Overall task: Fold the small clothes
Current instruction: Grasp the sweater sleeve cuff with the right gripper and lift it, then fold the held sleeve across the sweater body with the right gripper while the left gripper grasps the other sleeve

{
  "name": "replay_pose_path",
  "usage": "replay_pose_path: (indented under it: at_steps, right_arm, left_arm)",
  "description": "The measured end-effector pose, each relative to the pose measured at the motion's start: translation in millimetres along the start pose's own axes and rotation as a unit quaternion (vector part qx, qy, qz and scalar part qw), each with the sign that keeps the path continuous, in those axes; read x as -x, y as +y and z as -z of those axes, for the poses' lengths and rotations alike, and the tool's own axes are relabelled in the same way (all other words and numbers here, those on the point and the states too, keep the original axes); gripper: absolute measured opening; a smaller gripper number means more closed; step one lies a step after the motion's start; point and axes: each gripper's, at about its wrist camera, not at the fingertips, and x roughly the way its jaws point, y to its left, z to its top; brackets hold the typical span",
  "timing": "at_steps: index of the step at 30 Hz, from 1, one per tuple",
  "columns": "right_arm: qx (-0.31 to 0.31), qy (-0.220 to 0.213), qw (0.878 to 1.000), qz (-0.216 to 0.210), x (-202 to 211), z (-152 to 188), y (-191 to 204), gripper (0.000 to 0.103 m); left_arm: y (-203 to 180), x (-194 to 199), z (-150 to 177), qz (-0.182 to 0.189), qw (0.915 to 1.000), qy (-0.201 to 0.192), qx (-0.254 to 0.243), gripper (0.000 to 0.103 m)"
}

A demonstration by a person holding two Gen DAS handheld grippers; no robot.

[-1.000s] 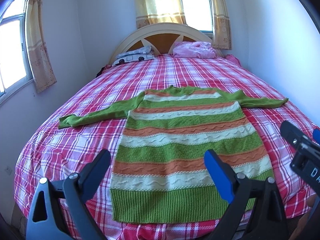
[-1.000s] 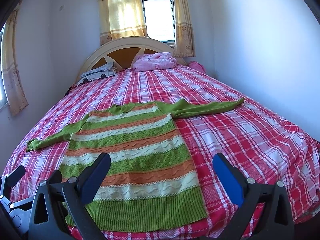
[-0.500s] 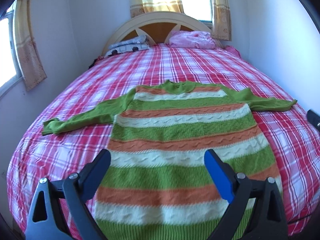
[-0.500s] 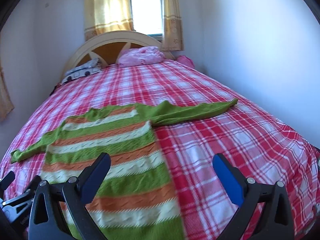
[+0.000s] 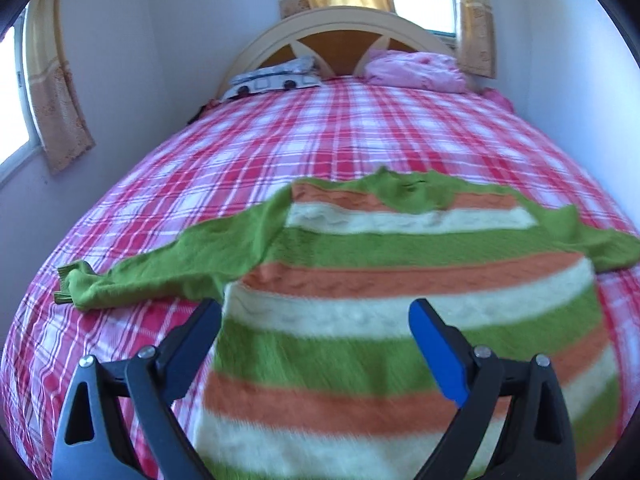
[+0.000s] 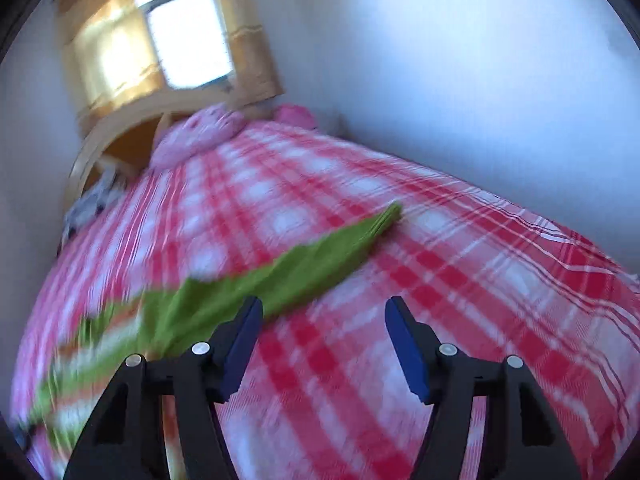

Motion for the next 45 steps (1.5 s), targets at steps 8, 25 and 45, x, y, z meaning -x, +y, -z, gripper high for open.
replay_pose_path:
  at_steps: [8, 25, 45]
  right_arm:
    - [-0.137, 0.069, 0.988, -0.012, -116.5, -50.1, -38.7, 0.064]
    - [-0.070, 0.066, 0.995, -0.001, -146.6, -49.4, -14.2, 0.007]
    - [0.268, 0.132, 0.907, -0.297, -19.8, 161.2, 426.0, 0.006]
  left_arm:
    - [2.9, -59.1, 16.7, -0.014, 0.9978, 0.051, 0.041, 0.097]
    - [4.5, -70.9, 27.3, 0.025, 0.9946, 0.082, 0.058, 0.099]
    - [112.0, -18.8, 37.2, -0.001, 0.9954, 0.051, 0.081, 0.099]
